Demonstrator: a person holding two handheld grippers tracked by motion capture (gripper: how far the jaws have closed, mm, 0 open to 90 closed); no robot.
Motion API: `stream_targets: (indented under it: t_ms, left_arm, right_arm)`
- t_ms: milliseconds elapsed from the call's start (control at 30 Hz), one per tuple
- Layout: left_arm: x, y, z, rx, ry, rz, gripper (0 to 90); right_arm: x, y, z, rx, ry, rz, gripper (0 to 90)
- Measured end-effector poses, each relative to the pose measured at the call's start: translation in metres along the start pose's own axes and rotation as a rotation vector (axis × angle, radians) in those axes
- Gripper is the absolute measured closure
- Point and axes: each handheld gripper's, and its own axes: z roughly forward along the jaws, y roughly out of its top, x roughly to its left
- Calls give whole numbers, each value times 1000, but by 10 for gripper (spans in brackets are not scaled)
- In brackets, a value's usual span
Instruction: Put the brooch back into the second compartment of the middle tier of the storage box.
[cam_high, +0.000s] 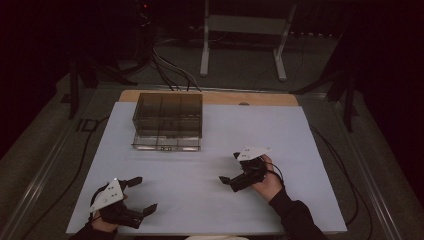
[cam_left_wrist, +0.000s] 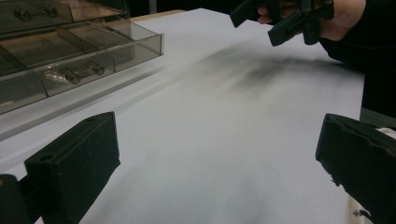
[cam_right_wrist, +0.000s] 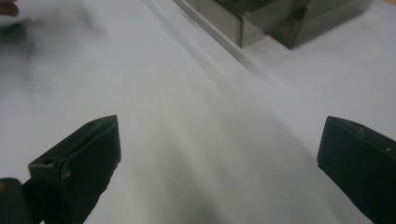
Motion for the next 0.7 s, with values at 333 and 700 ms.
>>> stream_targets:
  t_ms: [333,700]
  left_arm:
    - [0,0,0,1,1,2,6]
    - [0,0,0,0,2,3,6]
  right_arm:
    - [-4,-26,-26,-1,-49,41,0]
    - [-7,-55,-54,8,-110,70,0]
